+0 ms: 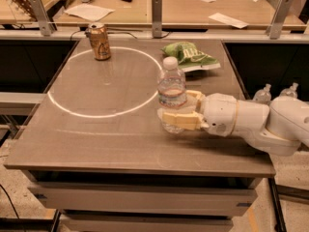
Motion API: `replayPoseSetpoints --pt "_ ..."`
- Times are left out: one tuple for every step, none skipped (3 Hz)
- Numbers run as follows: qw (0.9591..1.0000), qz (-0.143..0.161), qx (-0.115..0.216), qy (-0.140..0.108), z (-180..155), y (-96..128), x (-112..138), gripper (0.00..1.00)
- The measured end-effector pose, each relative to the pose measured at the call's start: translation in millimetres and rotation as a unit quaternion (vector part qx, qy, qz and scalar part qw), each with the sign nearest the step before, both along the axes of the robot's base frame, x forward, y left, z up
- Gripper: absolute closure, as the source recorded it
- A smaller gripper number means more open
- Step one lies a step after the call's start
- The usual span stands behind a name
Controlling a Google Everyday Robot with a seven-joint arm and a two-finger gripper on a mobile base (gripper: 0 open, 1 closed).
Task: Place water bottle upright
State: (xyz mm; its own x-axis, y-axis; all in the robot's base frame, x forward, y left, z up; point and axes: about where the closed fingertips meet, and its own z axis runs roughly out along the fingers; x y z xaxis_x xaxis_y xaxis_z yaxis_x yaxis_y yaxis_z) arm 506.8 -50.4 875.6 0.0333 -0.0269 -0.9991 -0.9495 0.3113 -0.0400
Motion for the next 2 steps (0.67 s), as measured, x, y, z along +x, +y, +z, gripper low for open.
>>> replayPoseSetpoints --pt "1.0 0.002 0.006 -0.006 -0.9 -0.4 -2.2 0.59" --pt "0.9999 0.004 0.011 -0.009 -1.4 -1.3 -5.7 0.35"
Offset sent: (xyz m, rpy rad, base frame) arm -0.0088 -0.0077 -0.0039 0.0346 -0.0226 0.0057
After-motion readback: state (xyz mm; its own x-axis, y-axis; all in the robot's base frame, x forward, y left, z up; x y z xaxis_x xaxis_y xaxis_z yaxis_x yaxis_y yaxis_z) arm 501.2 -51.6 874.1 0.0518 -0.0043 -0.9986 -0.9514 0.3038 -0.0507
